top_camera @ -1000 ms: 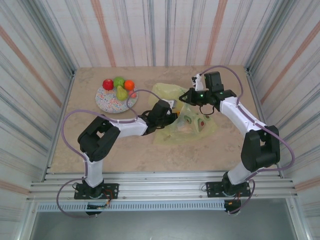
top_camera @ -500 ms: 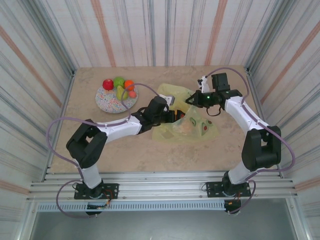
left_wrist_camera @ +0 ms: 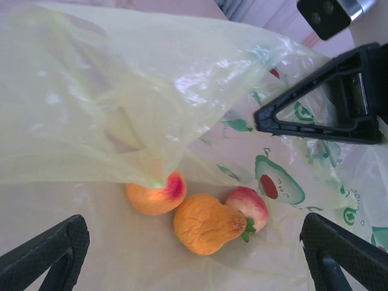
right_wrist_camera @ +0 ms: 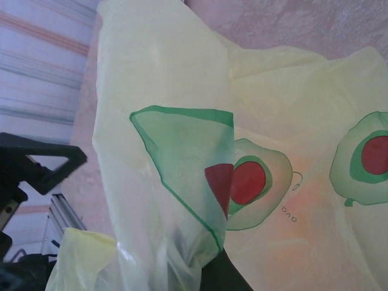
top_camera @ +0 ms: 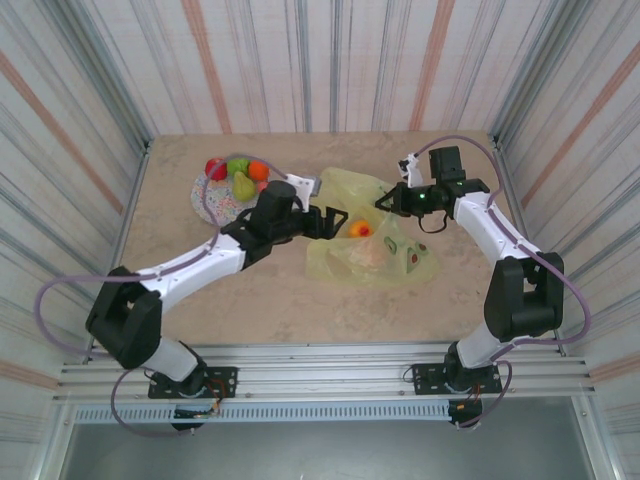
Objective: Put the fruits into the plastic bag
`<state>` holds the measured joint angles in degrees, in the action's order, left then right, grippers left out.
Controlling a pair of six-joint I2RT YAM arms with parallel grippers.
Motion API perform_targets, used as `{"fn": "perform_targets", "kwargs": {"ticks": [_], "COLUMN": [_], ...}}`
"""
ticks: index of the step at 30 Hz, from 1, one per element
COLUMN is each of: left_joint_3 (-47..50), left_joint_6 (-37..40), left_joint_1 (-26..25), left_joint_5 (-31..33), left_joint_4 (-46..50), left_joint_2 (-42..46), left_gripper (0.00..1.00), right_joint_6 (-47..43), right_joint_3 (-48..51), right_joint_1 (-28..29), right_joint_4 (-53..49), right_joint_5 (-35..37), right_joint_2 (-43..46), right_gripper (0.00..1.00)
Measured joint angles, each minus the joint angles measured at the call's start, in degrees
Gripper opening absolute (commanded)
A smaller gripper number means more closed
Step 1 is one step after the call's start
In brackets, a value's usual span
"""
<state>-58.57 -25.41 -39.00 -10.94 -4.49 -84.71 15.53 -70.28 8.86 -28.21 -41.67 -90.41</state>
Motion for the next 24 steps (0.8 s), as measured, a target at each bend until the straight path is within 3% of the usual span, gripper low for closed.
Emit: {"fn": "perform_targets", "kwargs": {"ticks": [8,11,17,20,24], "left_joint_3": [10.6,12.2,9.8,7.5,5.9], "left_joint_6": [-7.8,-10.6,-13.9,-15.4,-17.7], "left_joint_1": [8.1,10.5,9.5,8.2,6.5], "left_joint_5": [5.1,4.1,-2.1,-4.6,-7.7], "left_joint_4": [4.4,5.2,2.7,0.6,-4.2], "left_joint_2": [7.4,4.4,-7.8,-13.2,-17.0], "left_gripper": [0.92,0.92,0.86,0.73,0.43], "right_joint_6": [-1.1,-1.1,-1.0,-1.0,-1.0], "right_joint_3": [0.0,0.0,0.0,0.0,0.0], "right_joint_1": [0.0,0.0,0.0,0.0,0.0], "right_joint_4": [-0.7,-0.6,-0.6,-0.5,-0.5], "right_joint_5": [0.0,0.0,0.0,0.0,0.2], "right_joint_2": [0.0,-0.2,-0.7,-0.7,-0.7], "right_gripper": [0.0,0.0,0.0,0.0,0.0]}}
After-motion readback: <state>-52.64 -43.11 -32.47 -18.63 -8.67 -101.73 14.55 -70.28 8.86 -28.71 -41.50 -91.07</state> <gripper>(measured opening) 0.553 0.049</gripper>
